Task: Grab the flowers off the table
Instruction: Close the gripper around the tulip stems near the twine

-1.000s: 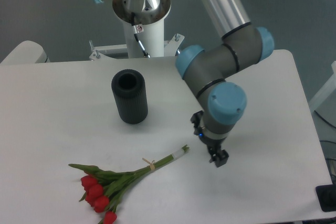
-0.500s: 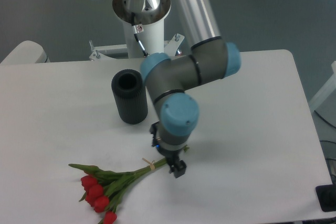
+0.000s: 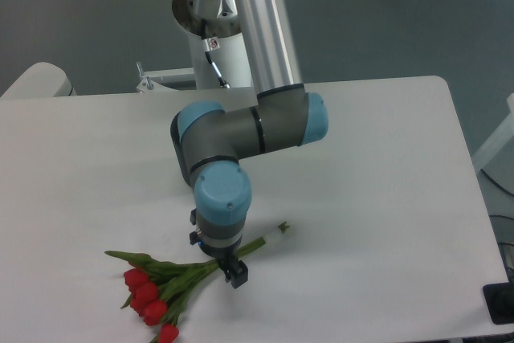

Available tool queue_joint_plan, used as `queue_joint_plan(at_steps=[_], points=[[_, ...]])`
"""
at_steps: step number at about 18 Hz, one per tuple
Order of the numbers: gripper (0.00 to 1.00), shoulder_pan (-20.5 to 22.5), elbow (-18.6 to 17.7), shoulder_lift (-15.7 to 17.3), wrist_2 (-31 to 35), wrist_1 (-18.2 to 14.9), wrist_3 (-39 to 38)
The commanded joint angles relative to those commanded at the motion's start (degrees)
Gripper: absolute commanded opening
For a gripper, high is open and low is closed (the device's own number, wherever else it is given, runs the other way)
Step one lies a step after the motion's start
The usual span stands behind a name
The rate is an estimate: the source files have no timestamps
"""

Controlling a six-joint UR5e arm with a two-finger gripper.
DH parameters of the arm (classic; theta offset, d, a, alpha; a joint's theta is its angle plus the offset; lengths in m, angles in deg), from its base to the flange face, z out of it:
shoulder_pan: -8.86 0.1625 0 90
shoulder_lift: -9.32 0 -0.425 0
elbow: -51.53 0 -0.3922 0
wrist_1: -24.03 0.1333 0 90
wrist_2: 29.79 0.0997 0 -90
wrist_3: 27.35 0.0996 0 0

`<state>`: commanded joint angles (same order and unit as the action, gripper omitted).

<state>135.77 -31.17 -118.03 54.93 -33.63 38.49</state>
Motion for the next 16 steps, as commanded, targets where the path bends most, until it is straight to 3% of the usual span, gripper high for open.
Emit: queue_joint_plan(at_steps=[11,14,16], points=[[1.00,-1.6,1.2,-3.2,-0.2,1.2,-3.8],[0.87,-1.8,1.2,-3.4,-0.2,2.0,-5.3],[0.71,-2.0,1.1,-3.4,-0.1,2.0,-5.4]])
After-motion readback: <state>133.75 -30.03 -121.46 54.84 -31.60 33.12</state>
